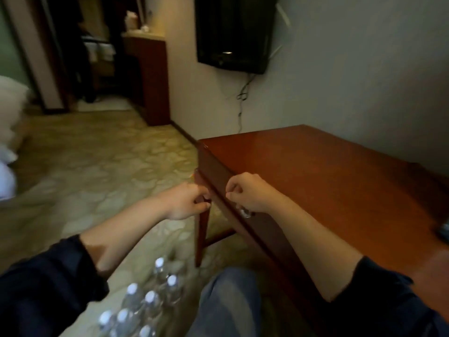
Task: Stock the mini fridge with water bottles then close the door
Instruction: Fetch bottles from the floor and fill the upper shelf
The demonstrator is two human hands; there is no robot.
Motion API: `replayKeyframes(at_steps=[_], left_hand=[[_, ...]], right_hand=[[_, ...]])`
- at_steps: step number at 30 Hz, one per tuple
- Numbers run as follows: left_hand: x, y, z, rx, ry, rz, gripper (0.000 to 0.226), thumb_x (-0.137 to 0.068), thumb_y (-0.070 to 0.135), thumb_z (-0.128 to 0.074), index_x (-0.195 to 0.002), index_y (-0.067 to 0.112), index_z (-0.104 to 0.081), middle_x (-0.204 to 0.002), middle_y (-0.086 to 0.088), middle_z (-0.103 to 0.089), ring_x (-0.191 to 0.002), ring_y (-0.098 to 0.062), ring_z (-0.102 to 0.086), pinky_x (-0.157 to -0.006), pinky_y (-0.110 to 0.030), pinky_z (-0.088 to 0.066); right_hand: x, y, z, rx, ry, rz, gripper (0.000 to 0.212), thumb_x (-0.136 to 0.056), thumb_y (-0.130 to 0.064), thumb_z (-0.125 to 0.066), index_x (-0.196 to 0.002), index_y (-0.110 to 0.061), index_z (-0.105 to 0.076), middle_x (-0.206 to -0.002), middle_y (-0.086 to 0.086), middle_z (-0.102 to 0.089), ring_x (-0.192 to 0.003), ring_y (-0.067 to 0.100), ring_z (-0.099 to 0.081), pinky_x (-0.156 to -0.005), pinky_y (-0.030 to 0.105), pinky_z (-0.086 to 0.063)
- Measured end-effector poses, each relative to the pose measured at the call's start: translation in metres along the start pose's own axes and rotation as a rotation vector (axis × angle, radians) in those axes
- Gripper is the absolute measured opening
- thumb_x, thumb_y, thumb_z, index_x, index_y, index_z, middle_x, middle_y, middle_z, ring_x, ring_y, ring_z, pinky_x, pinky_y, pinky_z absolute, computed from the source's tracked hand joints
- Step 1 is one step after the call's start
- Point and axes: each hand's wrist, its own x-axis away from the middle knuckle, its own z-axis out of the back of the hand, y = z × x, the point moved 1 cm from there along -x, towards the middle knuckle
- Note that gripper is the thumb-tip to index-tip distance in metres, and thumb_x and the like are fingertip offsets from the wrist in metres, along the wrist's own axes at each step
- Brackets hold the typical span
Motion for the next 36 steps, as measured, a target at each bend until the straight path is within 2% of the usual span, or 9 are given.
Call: replayKeyframes(at_steps=[5,8,12,16,18,22,27,31,36], left_hand=[[0.027,-0.078,-0.032,0.089,-0.016,0.194,0.029,-0.093,0.027,-0.052,-0.116,0.010,-0.059,-0.112,-0.007,-0.067,-0.102,-0.024,-0.061,-0.080,-0.022,-0.041],[0.041,-0.120,-0.060,0.150,-0.061,0.313,0.033,-0.094,0.029,-0.050,-0.120,0.011,-0.056,-0.115,-0.006,-0.066,-0.103,-0.023,-0.060,-0.083,-0.023,-0.041],[0.055,-0.168,-0.106,0.243,-0.112,0.461,0.037,-0.093,0.031,-0.049,-0.125,0.013,-0.054,-0.119,-0.005,-0.064,-0.107,-0.021,-0.059,-0.091,-0.028,-0.043],[0.066,-0.201,-0.158,0.326,-0.126,0.588,0.039,-0.092,0.032,-0.052,-0.125,0.013,-0.053,-0.124,-0.007,-0.061,-0.111,-0.021,-0.058,-0.095,-0.032,-0.046],[0.070,-0.211,-0.187,0.363,-0.129,0.642,0.039,-0.091,0.029,-0.054,-0.126,0.012,-0.053,-0.125,-0.009,-0.060,-0.110,-0.022,-0.058,-0.094,-0.032,-0.046],[0.073,-0.223,-0.252,0.459,-0.172,0.755,0.034,-0.091,0.029,-0.055,-0.120,0.011,-0.056,-0.121,-0.008,-0.061,-0.108,-0.023,-0.058,-0.092,-0.030,-0.044],[0.069,-0.234,-0.329,0.516,-0.311,0.836,0.029,-0.090,0.028,-0.056,-0.112,0.010,-0.057,-0.113,-0.010,-0.064,-0.101,-0.023,-0.062,-0.090,-0.034,-0.051],[0.057,-0.233,-0.367,0.503,-0.374,0.907,0.033,-0.093,0.027,-0.053,-0.121,0.010,-0.052,-0.124,-0.009,-0.059,-0.111,-0.024,-0.058,-0.094,-0.031,-0.044],[0.044,-0.234,-0.420,0.535,-0.384,0.995,0.053,-0.085,0.034,-0.064,-0.129,0.016,-0.039,-0.131,-0.008,-0.055,-0.114,-0.024,-0.056,-0.097,-0.035,-0.047]], right_hand=[[-0.050,-0.038,-0.073,-0.061,-0.149,0.046,0.013,-0.089,-0.020,-0.057,-0.078,-0.023,-0.062,-0.093,0.006,-0.067,-0.097,0.029,-0.065,-0.090,0.038,-0.053],[-0.076,-0.048,-0.121,-0.101,-0.228,0.054,0.013,-0.090,-0.019,-0.057,-0.097,-0.014,-0.067,-0.102,0.007,-0.067,-0.100,0.026,-0.065,-0.086,0.029,-0.048],[-0.104,-0.050,-0.185,-0.127,-0.351,0.037,0.017,-0.090,-0.019,-0.056,-0.102,-0.011,-0.067,-0.102,0.003,-0.065,-0.101,0.023,-0.062,-0.088,0.033,-0.049],[-0.123,-0.043,-0.244,-0.147,-0.453,-0.001,0.016,-0.089,-0.016,-0.056,-0.097,-0.007,-0.066,-0.077,0.001,-0.058,-0.079,0.022,-0.059,-0.069,0.031,-0.047],[-0.128,-0.036,-0.276,-0.158,-0.494,-0.022,0.013,-0.089,-0.019,-0.055,-0.095,-0.010,-0.063,-0.083,0.006,-0.061,-0.075,0.024,-0.060,-0.066,0.030,-0.048],[-0.130,-0.016,-0.333,-0.202,-0.610,-0.054,0.010,-0.090,-0.021,-0.052,-0.095,-0.013,-0.058,-0.094,0.007,-0.060,-0.088,0.026,-0.061,-0.082,0.038,-0.052],[-0.130,0.016,-0.375,-0.315,-0.688,-0.178,0.029,-0.097,-0.014,-0.048,-0.123,-0.003,-0.052,-0.120,0.015,-0.059,-0.104,0.027,-0.058,-0.079,0.022,-0.042],[-0.141,0.036,-0.396,-0.258,-0.768,-0.190,0.022,-0.094,-0.015,-0.050,-0.112,-0.002,-0.056,-0.113,0.018,-0.061,-0.083,0.018,-0.051,-0.068,0.024,-0.040],[-0.161,0.051,-0.404,-0.240,-0.778,-0.194,0.023,-0.095,-0.018,-0.051,-0.114,-0.007,-0.056,-0.116,0.015,-0.060,-0.104,0.027,-0.058,-0.082,0.031,-0.045]])
